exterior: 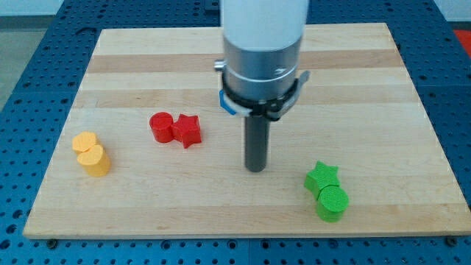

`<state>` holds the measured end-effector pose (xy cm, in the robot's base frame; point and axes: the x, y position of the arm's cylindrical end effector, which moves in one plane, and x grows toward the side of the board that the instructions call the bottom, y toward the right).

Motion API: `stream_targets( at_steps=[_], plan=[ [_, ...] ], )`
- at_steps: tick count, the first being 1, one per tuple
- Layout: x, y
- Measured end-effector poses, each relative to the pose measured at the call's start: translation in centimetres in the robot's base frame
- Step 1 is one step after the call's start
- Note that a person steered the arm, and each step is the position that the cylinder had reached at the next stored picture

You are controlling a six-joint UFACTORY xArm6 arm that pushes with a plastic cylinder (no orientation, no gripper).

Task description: Push the yellow blocks towards the bottom side of the board

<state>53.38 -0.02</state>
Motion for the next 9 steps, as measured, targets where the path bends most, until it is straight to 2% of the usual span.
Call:
stream_targets(
  at_steps=[1, 2, 4, 9],
  plan=[
    [4.0, -5.9],
    [5.1, -14.1],
    [2.1, -30.4],
    [0.1, -30.5]
  ],
)
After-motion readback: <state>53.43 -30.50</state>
